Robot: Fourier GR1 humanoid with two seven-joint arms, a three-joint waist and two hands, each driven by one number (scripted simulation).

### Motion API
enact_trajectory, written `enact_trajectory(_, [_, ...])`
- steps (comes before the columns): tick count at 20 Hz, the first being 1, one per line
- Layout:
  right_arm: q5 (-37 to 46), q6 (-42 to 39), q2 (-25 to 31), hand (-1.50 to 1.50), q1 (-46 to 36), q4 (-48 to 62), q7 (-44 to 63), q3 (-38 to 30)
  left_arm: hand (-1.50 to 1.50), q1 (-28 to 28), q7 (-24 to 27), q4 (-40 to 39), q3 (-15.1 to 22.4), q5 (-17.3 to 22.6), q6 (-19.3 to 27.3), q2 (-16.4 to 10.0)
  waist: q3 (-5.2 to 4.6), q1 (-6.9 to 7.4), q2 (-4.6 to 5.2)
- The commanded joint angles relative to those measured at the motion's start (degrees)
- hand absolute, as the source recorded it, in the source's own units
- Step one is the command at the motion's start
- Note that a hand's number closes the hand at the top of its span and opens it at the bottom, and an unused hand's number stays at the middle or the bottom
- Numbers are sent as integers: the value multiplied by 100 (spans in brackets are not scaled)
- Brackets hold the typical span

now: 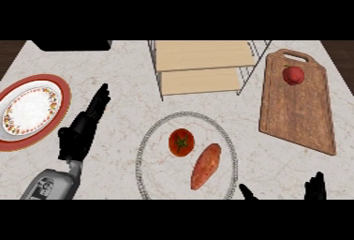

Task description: Pick the sweet potato from the placemat and place it in the tiered shelf

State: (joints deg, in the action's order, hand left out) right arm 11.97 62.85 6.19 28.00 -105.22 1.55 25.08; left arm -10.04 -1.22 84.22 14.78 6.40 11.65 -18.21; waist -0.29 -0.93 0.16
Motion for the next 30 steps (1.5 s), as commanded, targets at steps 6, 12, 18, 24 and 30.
enact_trajectory(6, [1819,-781,705,-150,889,-863,2301,513,0,-132,-13,-45,146,-149,-32,127,-34,291,110])
enact_trajectory(12, [2753,-1973,1123,-150,1207,-1084,3777,644,0,-297,68,-172,113,-115,-164,128,-54,373,167])
enact_trajectory(18, [3878,-3372,857,-150,675,-1906,5670,630,0,-335,112,-266,148,-202,-111,218,-36,411,130])
enact_trajectory(24, [5265,-4778,-103,-150,-339,-2342,7197,1042,0,-363,132,-359,93,-164,-134,297,-19,337,72])
enact_trajectory(30, [6197,-5309,-601,-150,-1391,-1936,8228,1506,0,-416,-121,-311,4,-151,-131,268,1,249,27])
